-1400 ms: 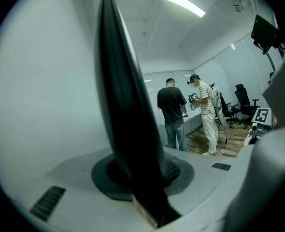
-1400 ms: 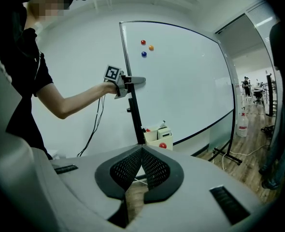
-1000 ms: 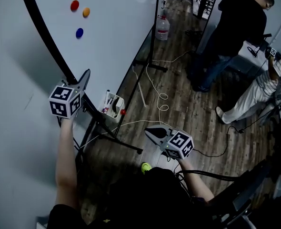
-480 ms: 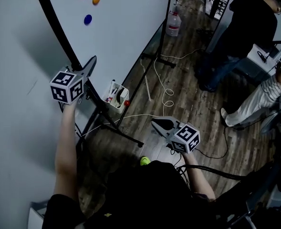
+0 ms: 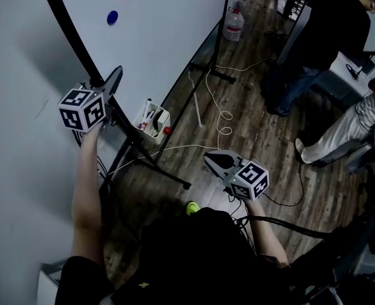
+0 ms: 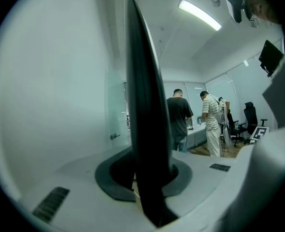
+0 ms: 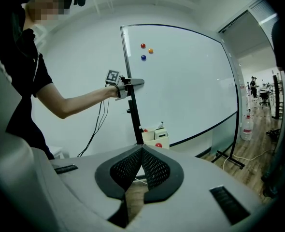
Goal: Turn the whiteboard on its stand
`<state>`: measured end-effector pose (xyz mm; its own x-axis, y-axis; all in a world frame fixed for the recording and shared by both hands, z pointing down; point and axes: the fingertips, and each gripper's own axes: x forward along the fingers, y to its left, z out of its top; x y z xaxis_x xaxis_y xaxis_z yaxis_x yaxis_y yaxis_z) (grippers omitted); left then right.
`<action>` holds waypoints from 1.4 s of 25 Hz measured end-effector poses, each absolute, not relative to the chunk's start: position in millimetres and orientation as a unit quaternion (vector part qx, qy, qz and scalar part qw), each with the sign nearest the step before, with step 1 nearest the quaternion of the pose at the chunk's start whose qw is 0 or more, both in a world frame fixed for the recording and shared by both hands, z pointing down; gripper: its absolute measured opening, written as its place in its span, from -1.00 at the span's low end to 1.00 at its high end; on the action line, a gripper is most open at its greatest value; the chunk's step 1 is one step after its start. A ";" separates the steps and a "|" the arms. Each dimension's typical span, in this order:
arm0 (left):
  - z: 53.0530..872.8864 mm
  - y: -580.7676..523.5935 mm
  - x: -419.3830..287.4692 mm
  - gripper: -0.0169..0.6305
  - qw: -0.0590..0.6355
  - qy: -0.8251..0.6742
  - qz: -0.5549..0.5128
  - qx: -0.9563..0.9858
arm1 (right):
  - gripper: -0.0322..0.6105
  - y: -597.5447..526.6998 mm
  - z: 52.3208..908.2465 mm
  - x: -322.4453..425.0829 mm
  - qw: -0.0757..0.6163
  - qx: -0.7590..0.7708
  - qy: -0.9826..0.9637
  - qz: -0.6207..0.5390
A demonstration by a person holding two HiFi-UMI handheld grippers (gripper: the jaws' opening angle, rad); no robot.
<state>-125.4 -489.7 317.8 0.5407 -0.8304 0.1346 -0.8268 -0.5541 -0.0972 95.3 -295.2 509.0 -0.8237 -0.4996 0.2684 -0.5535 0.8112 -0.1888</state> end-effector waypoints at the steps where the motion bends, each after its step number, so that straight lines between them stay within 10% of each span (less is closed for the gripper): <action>1: 317.8 -489.4 -125.8 -0.76 0.011 0.473 -0.085 -0.877 | -0.89 -295.4 509.4 96.6 0.104 0.279 -0.946 0.131; 35: 304.6 -465.5 -137.3 -0.76 -0.025 0.475 -0.051 -0.878 | -0.89 -281.0 507.9 92.5 0.109 0.289 -0.941 0.135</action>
